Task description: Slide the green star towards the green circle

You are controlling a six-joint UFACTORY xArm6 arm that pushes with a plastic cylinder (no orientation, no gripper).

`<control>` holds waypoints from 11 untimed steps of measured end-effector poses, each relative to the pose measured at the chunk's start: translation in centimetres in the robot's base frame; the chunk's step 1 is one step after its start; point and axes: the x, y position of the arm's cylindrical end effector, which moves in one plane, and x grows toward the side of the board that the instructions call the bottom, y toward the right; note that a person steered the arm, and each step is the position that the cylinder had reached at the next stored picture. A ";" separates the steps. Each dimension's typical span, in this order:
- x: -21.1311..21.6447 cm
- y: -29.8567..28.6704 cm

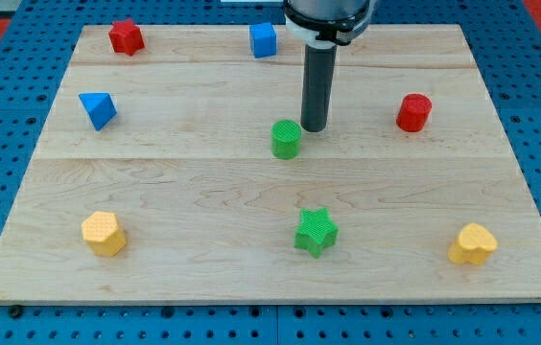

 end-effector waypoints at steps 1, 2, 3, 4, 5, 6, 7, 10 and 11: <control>0.0 0.1; 3.6 5.3; 6.8 9.4; 10.4 7.4; 14.4 3.5; 19.0 1.1; 19.2 -3.0; 13.3 -7.5; 12.7 -10.7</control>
